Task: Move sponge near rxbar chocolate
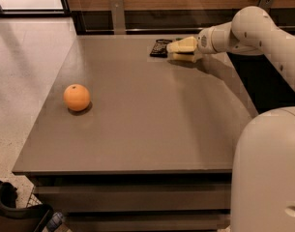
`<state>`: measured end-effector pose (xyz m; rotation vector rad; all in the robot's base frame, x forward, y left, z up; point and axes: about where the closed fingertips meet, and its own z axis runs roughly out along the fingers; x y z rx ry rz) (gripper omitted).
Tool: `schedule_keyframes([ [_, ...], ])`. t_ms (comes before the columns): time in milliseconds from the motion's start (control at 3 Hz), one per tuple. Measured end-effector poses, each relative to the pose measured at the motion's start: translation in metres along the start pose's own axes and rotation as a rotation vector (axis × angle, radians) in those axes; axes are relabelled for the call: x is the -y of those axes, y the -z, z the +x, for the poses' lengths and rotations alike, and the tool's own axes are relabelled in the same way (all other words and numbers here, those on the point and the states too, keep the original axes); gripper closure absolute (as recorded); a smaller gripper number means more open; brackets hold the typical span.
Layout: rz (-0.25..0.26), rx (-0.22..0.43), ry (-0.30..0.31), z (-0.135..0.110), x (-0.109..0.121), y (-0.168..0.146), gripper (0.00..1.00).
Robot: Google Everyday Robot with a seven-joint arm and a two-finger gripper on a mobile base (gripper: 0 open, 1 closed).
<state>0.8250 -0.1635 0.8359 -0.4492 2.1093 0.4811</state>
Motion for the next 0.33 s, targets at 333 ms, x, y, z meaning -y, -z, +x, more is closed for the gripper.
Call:
schedule_keyframes([
  [333, 0.000, 0.000, 0.000, 0.0000, -0.0001, -0.0001, 0.00],
])
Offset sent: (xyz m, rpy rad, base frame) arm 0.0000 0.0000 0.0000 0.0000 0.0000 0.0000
